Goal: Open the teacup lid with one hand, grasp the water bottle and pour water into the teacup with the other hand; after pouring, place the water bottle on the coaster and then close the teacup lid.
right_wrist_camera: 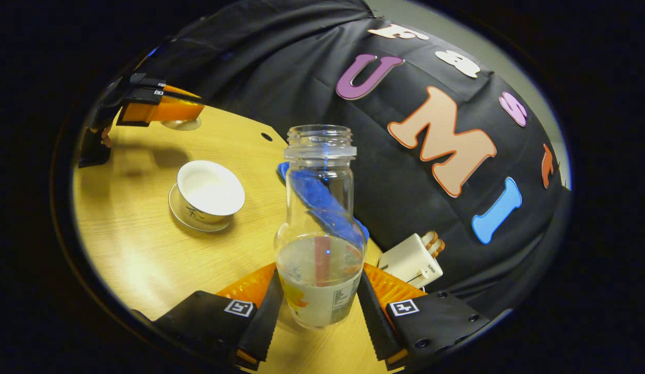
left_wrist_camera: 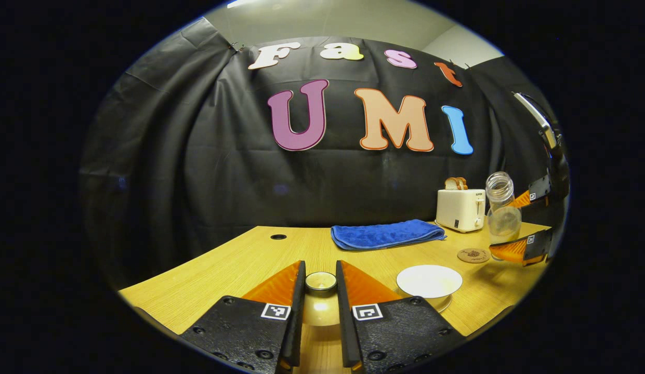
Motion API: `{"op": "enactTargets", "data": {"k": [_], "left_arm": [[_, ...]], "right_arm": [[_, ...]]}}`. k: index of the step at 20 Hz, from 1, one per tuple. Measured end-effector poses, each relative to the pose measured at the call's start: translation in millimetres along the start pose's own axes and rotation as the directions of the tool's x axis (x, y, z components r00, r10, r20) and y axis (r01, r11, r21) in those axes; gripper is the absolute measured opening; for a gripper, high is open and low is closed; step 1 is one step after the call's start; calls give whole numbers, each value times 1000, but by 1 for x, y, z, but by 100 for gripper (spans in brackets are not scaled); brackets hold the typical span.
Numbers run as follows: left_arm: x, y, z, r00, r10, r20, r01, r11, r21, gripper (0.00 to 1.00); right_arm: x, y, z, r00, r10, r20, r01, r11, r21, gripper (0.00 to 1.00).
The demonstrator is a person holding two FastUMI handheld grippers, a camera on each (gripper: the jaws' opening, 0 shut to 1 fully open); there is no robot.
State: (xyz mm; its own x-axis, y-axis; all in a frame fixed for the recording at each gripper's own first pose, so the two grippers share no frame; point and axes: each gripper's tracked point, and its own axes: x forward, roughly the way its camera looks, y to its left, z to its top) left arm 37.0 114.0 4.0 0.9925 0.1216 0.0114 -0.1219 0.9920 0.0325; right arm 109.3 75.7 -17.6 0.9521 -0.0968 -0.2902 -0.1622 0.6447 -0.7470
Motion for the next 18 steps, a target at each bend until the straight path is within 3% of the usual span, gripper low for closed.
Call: {"op": "enactTargets", "data": {"k": [7, 12, 15, 18], "left_arm": [[0, 1, 0, 1000, 0, -1, 0, 1000, 0, 28], [0, 1, 0, 1000, 0, -1, 0, 1000, 0, 28], [0, 1, -1, 1000, -1, -2, 1, 1000, 0, 28], [1, 1, 0, 1000, -1, -1, 1, 1000, 0, 28]], "right_arm": [[29, 9, -3, 998, -17, -54, 6, 980, -200, 78], [38, 12, -20, 995, -40, -91, 5, 933, -361, 79], [42, 8, -21, 994, -74, -86, 23, 876, -481, 80], [42, 6, -17, 994, -79, -81, 24, 849, -527, 80]]}}
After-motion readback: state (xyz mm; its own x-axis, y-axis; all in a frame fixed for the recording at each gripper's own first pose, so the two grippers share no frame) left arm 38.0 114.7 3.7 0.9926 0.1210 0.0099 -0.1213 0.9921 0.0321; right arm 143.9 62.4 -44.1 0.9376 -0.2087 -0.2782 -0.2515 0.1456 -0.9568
